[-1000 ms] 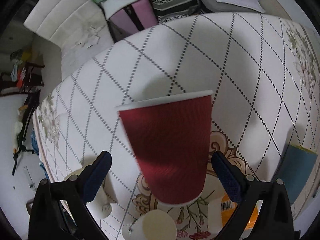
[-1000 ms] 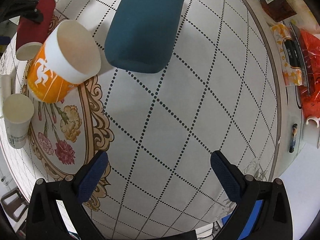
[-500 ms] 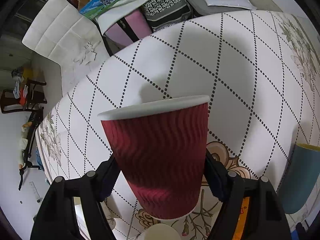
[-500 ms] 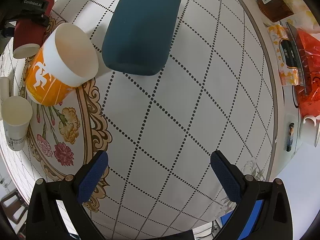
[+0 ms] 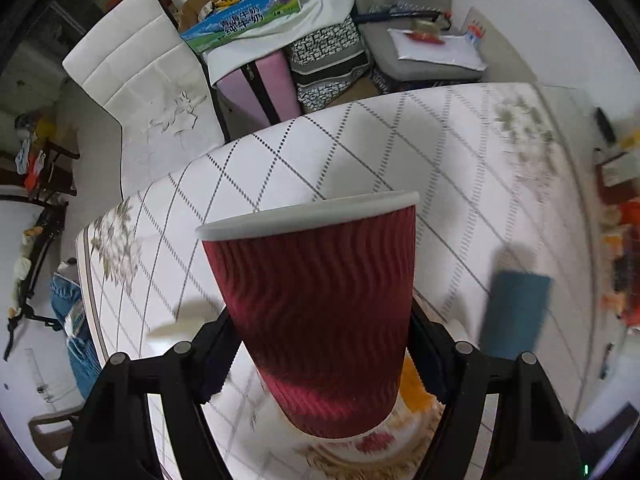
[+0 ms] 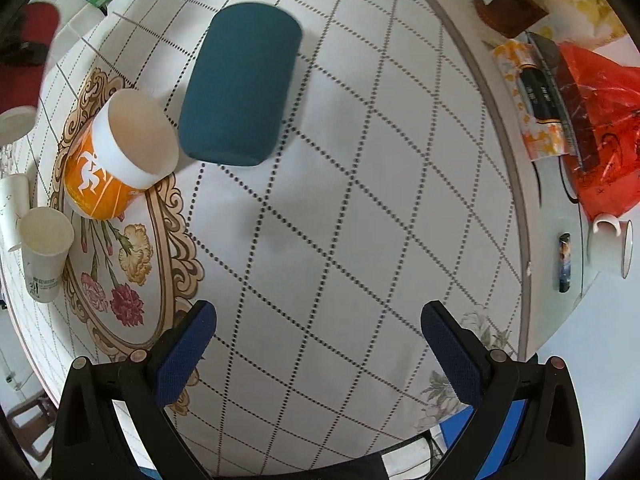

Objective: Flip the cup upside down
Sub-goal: 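Lift the red cup with the left tool and carry it toward the right tool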

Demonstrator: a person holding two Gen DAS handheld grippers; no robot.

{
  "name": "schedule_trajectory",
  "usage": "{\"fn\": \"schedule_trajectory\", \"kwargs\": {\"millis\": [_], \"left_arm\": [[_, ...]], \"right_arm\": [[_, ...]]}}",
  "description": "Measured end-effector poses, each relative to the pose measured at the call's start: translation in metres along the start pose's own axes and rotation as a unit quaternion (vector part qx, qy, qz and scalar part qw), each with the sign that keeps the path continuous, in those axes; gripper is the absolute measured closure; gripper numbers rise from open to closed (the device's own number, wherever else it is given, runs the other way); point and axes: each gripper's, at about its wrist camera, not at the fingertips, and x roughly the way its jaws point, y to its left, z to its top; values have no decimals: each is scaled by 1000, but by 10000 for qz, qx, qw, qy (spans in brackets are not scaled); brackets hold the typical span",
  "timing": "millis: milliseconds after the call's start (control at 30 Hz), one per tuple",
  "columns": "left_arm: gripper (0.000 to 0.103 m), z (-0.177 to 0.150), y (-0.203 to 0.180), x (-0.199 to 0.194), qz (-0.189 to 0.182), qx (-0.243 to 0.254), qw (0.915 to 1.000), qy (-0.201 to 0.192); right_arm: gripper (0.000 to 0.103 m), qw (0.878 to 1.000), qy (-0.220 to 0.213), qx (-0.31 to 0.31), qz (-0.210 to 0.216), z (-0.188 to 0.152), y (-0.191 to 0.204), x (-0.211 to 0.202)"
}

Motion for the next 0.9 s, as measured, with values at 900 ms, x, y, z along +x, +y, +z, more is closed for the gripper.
{"fn": "schedule_trajectory", "kwargs": {"millis": [900], "left_arm": [[28,-257,-104,47,-569,-1301,9830,1165]], "right_arm": [[0,9931,53,-1169,125,-104,-81,37]]}}
